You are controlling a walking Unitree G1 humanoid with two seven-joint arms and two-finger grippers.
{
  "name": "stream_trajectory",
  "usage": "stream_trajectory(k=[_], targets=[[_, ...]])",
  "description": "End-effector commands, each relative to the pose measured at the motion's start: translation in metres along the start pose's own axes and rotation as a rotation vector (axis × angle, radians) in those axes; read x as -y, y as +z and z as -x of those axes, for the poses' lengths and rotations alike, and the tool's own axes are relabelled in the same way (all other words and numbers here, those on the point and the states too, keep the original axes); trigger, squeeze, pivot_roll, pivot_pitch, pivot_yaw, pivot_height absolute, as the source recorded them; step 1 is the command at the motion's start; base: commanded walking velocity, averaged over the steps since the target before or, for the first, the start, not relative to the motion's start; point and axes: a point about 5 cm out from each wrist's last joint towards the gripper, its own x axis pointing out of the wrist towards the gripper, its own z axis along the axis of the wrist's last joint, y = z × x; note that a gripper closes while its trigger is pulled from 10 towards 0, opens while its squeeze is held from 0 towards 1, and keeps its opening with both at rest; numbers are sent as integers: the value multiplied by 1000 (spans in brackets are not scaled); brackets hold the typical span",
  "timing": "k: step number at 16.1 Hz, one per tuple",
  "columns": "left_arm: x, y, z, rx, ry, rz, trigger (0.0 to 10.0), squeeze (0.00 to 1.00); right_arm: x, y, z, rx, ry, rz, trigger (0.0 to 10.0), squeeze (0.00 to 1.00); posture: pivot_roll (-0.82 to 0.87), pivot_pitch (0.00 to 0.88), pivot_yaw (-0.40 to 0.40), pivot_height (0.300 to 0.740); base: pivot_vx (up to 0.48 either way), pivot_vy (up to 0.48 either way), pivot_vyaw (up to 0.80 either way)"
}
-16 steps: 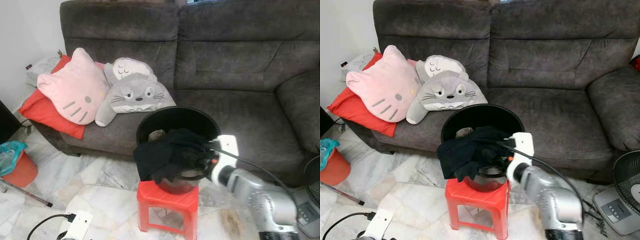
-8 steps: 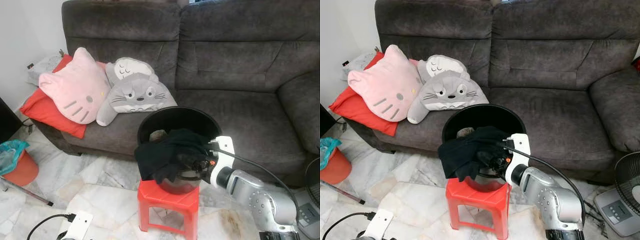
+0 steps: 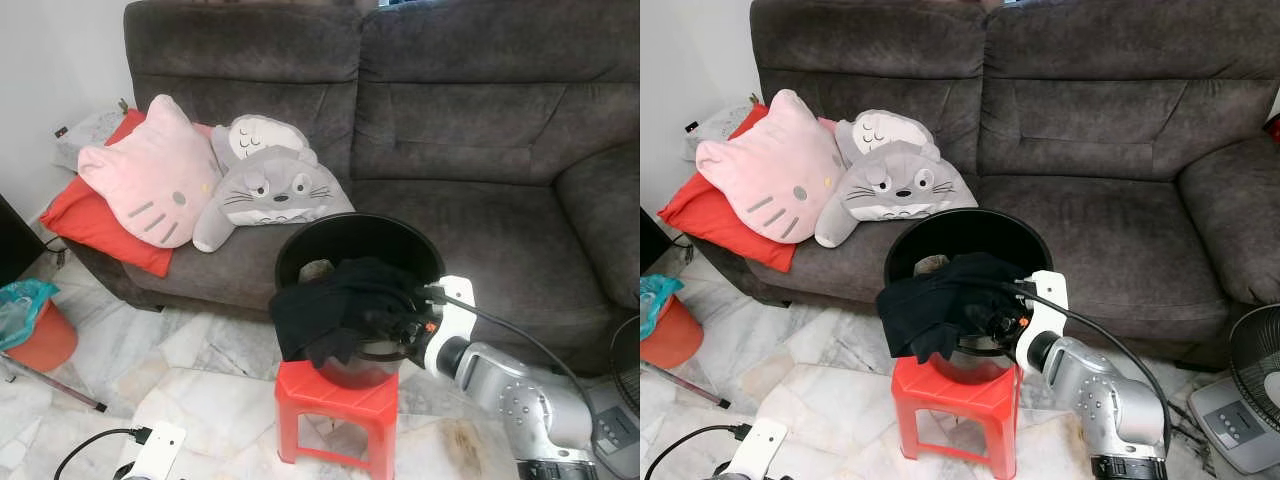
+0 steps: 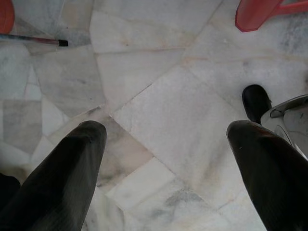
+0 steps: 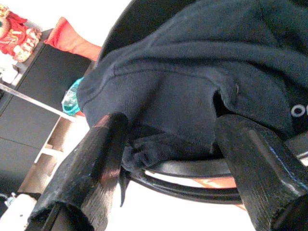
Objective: Hang hanger
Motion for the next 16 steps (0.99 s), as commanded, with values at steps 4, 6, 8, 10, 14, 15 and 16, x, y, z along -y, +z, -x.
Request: stream_trajectory(k=[4,6,8,10,14,15,16], targets=[[-4,-3,1,-13,1,-17,10000,0,-2,2,-7,5,-4,-11,10000,0,-128,0,75,740,0,0,0],[-4,-3,1,-12,1,-20,10000,0,0,3,-10,10,-6,-18,10000,0,-127,0,77,740,0,0,0],[-4,-3,1,-11,1,-21,10000,0,1,7,-14,19,-15,-29,10000,0,-127,0,77,740,0,0,0],[-4,-3,1,-10,0,-22,10000,0,2,9,-17,24,-16,-34,10000,0,-125,0,78,740,0,0,0],[-3,-3,1,-10,-2,-24,10000,0,3,13,-26,37,-17,-80,10000,0,-118,0,76,740,0,0,0],[-3,-3,1,-10,-1,-24,10000,0,5,13,-27,38,-21,-94,10000,0,-118,0,76,740,0,0,0],[-3,-3,1,-10,-1,-24,10000,0,6,13,-29,39,-25,-116,10000,0,-116,0,77,740,0,0,0]])
